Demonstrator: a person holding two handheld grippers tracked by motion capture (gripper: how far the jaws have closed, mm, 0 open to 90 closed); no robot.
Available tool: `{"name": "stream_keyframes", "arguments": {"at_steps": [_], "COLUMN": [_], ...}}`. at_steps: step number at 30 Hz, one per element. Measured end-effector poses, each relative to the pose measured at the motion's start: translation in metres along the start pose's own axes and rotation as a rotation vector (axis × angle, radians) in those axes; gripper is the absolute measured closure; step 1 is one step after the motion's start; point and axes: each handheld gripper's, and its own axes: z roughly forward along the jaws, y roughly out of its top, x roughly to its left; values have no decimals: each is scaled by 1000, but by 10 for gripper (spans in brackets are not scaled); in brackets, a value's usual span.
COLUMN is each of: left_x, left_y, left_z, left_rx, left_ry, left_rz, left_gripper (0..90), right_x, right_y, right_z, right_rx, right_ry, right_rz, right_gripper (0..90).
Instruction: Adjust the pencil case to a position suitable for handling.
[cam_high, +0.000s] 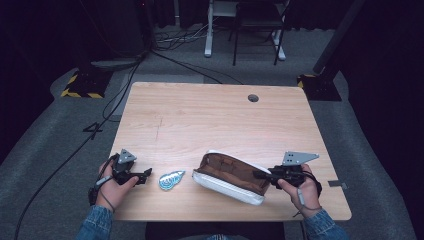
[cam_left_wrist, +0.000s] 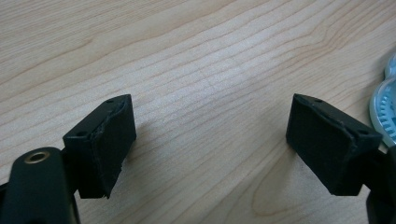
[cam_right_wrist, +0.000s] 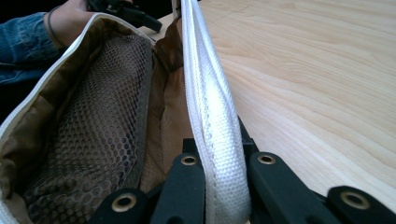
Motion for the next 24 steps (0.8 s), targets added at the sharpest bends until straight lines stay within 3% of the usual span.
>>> {"name": "stream_keyframes", "arguments": {"at_steps": [8,12,20,24], "left_x": [0,0,0,0], "left_y": [0,0,0,0], "left_z": [0,0,0,0], "left_rx": [0,0,0,0], "left_ry": [0,0,0,0], "left_rz": [0,0,0,0], "left_gripper": [163,163,163,163], "right_x": [4,4,0,1], "right_y": [-5,-9,-14,-14], "right_z": [13,19,22,24], "right_rx": [23,58,65,100], "right_ry": [59,60,69,43], "right_rz": [-3,0,14,-6], "right_gripper": [876,873,857,768]}}
